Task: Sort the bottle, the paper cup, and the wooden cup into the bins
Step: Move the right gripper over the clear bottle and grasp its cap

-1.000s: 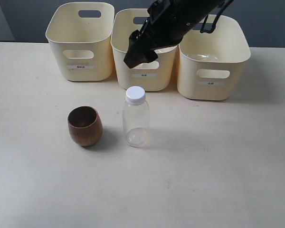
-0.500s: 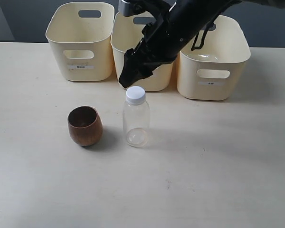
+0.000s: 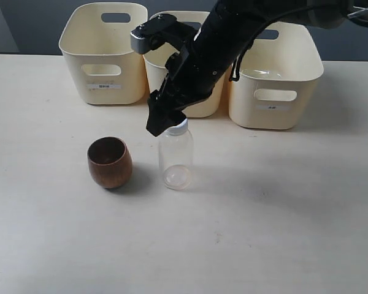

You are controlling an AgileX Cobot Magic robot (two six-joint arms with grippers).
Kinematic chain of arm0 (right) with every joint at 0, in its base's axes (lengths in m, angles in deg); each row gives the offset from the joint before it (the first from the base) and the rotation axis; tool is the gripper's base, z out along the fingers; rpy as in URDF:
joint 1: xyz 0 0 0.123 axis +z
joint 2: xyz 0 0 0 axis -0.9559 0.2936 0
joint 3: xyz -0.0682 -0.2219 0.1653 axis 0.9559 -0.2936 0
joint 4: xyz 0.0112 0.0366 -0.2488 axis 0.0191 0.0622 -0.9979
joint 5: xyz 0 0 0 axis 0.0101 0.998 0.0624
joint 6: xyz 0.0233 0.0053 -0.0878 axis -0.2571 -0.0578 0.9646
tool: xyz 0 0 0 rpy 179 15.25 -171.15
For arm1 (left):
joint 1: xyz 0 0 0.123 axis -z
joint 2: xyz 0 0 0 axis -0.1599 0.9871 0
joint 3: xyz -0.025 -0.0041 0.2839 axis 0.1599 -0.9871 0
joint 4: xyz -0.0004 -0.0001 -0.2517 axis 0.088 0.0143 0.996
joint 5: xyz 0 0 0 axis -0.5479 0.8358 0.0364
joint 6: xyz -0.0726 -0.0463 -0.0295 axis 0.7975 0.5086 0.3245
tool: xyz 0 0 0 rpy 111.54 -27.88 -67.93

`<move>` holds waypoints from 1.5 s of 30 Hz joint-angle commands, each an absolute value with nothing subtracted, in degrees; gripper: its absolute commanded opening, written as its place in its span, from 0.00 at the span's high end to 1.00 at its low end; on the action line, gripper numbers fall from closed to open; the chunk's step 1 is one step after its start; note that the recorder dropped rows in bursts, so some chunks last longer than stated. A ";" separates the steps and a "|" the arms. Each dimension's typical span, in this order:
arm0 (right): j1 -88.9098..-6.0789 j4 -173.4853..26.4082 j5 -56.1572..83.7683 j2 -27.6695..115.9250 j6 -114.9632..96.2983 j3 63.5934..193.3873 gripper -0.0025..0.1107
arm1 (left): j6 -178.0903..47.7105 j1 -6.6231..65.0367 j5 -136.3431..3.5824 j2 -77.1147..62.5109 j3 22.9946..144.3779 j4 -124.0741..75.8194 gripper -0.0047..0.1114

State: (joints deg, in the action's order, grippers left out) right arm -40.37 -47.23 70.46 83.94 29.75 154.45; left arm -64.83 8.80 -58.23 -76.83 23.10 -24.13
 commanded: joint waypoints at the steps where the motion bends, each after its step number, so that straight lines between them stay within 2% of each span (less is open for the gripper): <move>1: -40.32 -49.27 69.95 83.84 28.41 154.70 0.31 | -64.73 8.77 -58.63 -77.11 22.99 -24.13 0.96; 20: -40.32 -50.05 72.81 83.84 27.26 154.70 0.31 | -64.73 8.77 -58.63 -77.11 22.99 -24.13 0.96; 25: -40.32 -50.05 73.06 83.84 27.00 154.70 0.35 | -64.73 8.77 -58.63 -77.11 22.99 -24.13 0.96; 45: -40.32 -50.16 73.75 83.93 25.99 154.70 0.37 | -64.73 8.77 -58.63 -77.11 22.99 -24.13 0.96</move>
State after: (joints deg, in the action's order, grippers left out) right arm -40.29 -49.73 73.69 83.94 26.00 154.45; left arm -64.83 8.80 -58.23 -76.83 23.10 -24.13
